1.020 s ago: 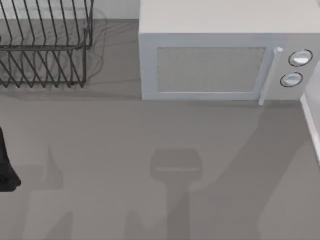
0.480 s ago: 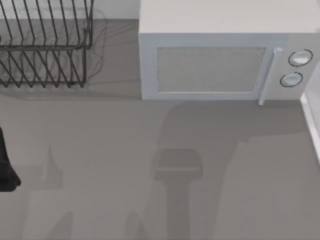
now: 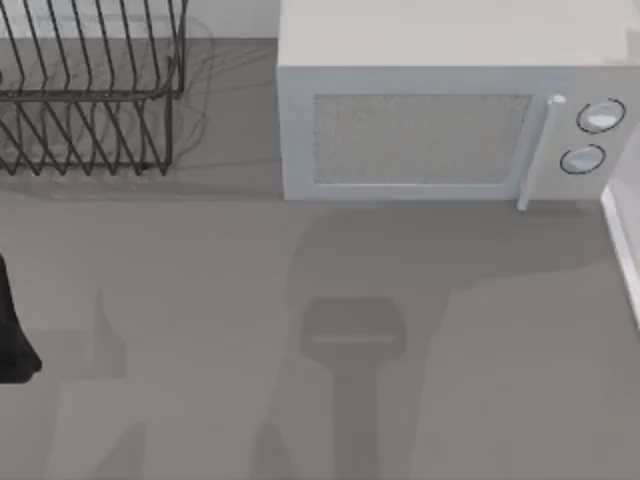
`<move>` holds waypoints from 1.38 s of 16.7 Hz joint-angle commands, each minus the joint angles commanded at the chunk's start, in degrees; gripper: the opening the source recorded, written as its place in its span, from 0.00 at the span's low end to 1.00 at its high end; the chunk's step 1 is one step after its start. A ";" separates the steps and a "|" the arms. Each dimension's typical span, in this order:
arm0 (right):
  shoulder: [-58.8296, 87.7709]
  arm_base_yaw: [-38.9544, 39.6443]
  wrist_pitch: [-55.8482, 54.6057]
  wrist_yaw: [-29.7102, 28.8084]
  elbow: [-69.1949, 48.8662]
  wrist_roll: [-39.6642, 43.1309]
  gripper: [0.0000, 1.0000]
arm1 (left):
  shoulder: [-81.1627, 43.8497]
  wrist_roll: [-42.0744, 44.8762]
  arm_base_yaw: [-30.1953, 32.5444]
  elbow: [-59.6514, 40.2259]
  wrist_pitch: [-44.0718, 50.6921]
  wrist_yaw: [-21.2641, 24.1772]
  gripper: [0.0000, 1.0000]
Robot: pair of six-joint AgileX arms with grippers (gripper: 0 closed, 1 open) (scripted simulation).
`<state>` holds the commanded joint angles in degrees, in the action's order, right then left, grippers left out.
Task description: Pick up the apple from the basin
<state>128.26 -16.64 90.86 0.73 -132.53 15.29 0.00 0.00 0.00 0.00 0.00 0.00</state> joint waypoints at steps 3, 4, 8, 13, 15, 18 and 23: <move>-2.55 5.55 -1.04 0.51 -0.60 -5.40 0.00 | 0.00 0.00 0.00 0.00 0.00 0.00 1.00; -3.79 8.48 -1.54 0.70 -0.62 -8.38 0.00 | 0.00 0.00 0.00 0.00 0.00 0.00 1.00; -9.51 23.31 -3.86 1.14 2.58 -24.10 0.00 | 0.00 0.00 0.00 0.00 0.00 0.00 1.00; -13.97 40.81 -6.57 0.58 13.28 -43.33 0.00 | 0.00 0.00 0.00 0.00 0.00 0.00 1.00; -14.55 45.68 -7.44 0.10 18.65 -47.99 0.00 | 0.00 0.00 0.00 0.00 0.00 0.00 1.00; -14.74 50.09 -8.29 -0.59 24.91 -50.76 0.00 | 0.00 0.00 0.00 0.00 0.00 0.00 1.00; -14.69 51.16 -8.50 -0.81 26.60 -50.76 0.00 | 0.00 0.00 0.00 0.00 0.00 0.00 1.00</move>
<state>113.58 34.53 82.36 -0.08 -105.93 -35.47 0.00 0.00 0.00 0.00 0.00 0.00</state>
